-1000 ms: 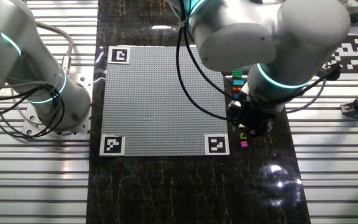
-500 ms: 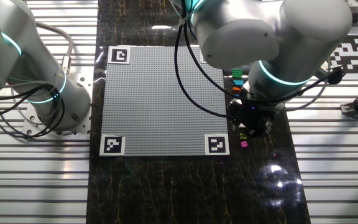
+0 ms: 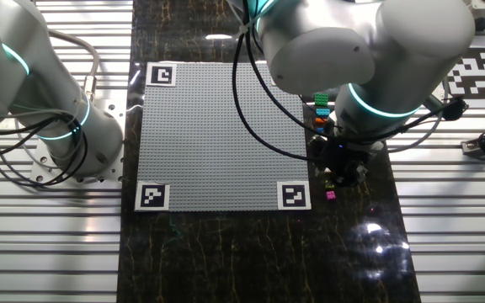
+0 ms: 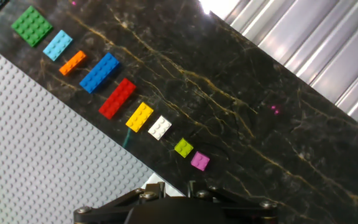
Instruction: Build with small Lego blocks
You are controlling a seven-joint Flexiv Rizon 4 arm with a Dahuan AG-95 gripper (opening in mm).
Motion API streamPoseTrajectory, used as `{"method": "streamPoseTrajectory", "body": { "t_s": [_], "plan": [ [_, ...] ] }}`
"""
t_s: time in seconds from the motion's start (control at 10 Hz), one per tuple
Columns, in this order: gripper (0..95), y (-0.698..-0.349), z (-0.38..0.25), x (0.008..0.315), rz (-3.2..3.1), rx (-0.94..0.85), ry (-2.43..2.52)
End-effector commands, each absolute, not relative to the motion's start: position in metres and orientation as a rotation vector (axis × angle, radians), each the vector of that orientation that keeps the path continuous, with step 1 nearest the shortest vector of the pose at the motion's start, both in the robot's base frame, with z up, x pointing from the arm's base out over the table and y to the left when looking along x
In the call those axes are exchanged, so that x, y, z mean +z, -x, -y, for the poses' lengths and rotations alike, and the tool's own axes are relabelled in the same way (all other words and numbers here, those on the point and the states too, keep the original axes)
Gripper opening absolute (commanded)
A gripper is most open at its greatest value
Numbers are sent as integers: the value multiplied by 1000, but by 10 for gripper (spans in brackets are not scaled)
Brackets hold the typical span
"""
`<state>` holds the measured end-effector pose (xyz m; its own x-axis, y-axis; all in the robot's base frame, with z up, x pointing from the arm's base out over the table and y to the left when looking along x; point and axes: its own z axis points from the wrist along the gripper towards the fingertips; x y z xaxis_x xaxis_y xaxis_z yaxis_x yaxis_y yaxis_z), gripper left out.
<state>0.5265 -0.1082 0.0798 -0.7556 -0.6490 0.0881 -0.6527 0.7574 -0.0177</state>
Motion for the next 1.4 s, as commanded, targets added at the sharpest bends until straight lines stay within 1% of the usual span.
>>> {"method": "streamPoseTrajectory", "body": {
  "t_s": [0.1, 0.5, 0.8, 1.4],
  "plan": [
    [190, -526, 109, 80, 2848, 70, -1120],
    [190, -526, 109, 80, 2852, 66, -1113],
    [190, -526, 109, 80, 2871, 28, -1087],
    [190, -526, 109, 80, 2906, 34, -1032]
  ]
}}
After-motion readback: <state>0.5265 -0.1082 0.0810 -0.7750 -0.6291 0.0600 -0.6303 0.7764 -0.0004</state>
